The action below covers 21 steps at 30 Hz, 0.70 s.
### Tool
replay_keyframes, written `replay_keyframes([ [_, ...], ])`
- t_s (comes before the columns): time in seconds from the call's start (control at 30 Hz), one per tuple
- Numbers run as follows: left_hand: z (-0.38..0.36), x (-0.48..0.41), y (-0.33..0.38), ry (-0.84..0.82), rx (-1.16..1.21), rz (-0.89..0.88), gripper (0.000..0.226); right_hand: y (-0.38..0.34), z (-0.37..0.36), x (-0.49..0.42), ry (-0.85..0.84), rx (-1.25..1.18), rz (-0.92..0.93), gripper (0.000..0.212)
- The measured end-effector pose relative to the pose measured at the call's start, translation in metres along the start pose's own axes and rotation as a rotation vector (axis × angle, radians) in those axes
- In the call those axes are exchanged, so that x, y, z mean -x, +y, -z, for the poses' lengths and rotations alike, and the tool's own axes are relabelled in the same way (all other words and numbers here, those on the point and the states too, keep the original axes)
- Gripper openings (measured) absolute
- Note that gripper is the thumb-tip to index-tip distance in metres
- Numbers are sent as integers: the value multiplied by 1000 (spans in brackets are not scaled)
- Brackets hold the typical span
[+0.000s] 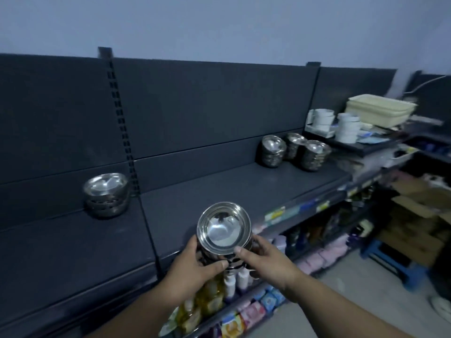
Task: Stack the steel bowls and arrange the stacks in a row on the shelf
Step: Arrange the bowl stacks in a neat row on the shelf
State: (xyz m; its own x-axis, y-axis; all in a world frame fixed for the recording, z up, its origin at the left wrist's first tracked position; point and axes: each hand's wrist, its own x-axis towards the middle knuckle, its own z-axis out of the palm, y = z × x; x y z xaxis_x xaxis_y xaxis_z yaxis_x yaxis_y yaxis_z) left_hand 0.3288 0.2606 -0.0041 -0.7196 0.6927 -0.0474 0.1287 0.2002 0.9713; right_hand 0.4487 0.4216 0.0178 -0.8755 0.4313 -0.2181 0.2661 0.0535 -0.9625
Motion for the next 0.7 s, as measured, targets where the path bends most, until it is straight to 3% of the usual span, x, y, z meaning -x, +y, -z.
replay_keyframes([
  [0.2, -125, -43, 21, -134, -9, -27, 78, 24, 118, 34, 188, -57, 2, 35],
  [0.33, -176, -82, 41, -182, -23, -93, 67, 33, 171, 23, 258, -95, -9, 45],
  [0.47, -200, -137, 55, -218, -31, -119, 70, 33, 210, -13, 318, -133, -3, 28],
  [0.6, -205, -213, 62, -214, 27, -135, 74, 16, 238, -78, 345, -136, 23, 39],
  [0.7, -194, -268, 66, -199, 48, -104, 73, -2, 249, -134, 314, -172, 13, 35],
])
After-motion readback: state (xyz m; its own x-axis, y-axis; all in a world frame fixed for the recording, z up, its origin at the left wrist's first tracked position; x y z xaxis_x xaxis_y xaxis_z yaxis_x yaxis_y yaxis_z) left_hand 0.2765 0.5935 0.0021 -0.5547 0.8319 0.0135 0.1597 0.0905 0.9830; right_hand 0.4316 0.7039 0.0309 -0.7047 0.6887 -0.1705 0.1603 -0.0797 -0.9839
